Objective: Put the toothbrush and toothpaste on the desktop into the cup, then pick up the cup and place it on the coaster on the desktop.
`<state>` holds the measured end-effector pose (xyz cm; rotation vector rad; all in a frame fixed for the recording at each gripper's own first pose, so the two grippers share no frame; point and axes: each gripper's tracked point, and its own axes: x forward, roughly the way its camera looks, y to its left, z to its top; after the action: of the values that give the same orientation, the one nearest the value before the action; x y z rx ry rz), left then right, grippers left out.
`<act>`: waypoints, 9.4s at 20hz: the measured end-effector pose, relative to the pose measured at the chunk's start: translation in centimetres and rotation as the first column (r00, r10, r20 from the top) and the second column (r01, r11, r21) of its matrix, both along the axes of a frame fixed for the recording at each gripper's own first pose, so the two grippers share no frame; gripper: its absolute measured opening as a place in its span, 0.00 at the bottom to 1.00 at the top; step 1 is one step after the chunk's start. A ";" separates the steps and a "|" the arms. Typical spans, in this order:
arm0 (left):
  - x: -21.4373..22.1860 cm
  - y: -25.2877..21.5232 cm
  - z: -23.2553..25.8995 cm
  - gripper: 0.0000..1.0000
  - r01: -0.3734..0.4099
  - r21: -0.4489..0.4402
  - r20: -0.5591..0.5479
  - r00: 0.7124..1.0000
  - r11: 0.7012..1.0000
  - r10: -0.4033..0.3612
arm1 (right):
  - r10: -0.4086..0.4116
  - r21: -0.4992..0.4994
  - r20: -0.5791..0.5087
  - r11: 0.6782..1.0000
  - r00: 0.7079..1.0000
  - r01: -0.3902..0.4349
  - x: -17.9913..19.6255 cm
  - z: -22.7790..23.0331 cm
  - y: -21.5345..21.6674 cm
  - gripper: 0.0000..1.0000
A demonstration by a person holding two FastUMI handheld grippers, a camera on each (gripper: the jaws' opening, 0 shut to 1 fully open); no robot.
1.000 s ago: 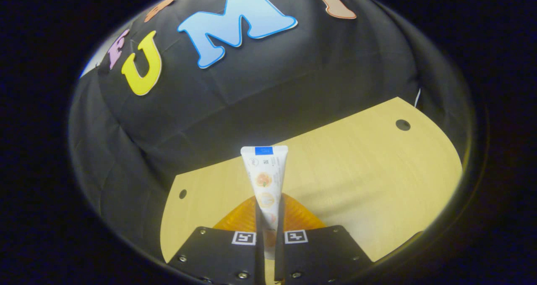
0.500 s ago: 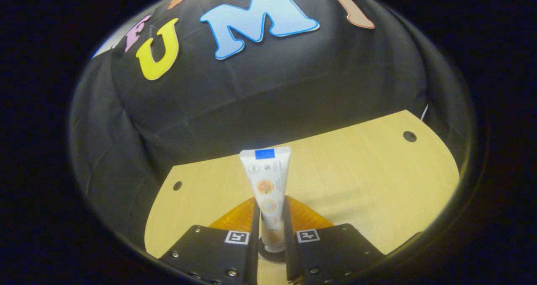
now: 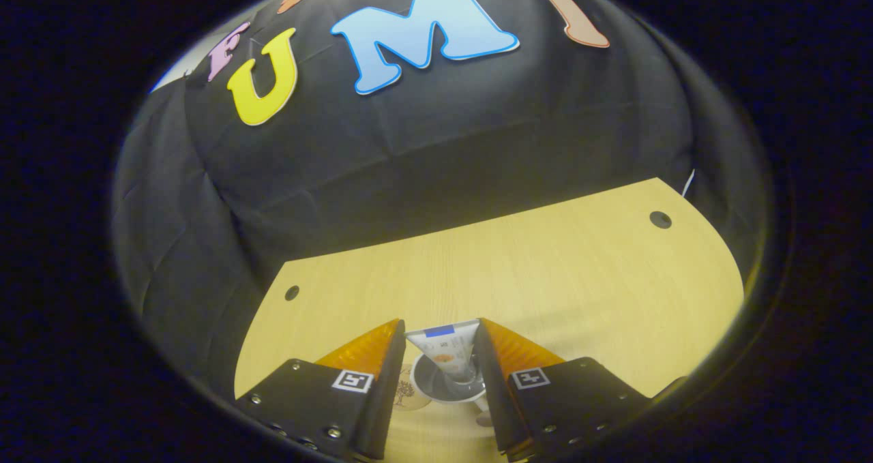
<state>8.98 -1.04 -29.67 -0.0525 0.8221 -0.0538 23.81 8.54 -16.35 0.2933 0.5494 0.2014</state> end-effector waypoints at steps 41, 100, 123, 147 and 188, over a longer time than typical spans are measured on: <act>18.2 -18.1 5.9 0.08 0.482 0.291 0.532 0.637 0.827 -0.558 | -0.318 -0.009 0.010 0.948 0.948 0.318 -5.4 2.6 -19.0 0.64; 7.7 -0.7 8.6 0.93 0.064 0.046 0.597 0.798 0.997 -0.079 | 0.270 -0.278 -0.050 0.921 0.962 -0.273 -8.3 -1.2 -4.4 0.85; 4.9 9.9 6.5 0.93 -0.150 0.070 0.546 0.833 0.986 0.088 | 0.352 -0.317 -0.325 0.834 0.878 -0.452 -5.6 -9.6 -1.0 0.59; 6.8 10.3 5.2 0.93 -0.144 0.066 0.529 0.844 0.987 0.088 | 0.324 -0.300 -0.388 0.841 0.863 -0.451 -5.4 -10.8 -0.9 0.17; 5.2 17.0 4.0 0.93 -0.206 0.079 0.504 0.852 0.975 0.139 | 0.450 -0.285 -0.352 0.783 0.820 -0.552 -5.1 -9.6 -0.9 0.17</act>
<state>14.19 16.00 -25.66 0.0119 0.2976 0.1544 18.69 7.65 -25.95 -0.2215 0.9191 0.5807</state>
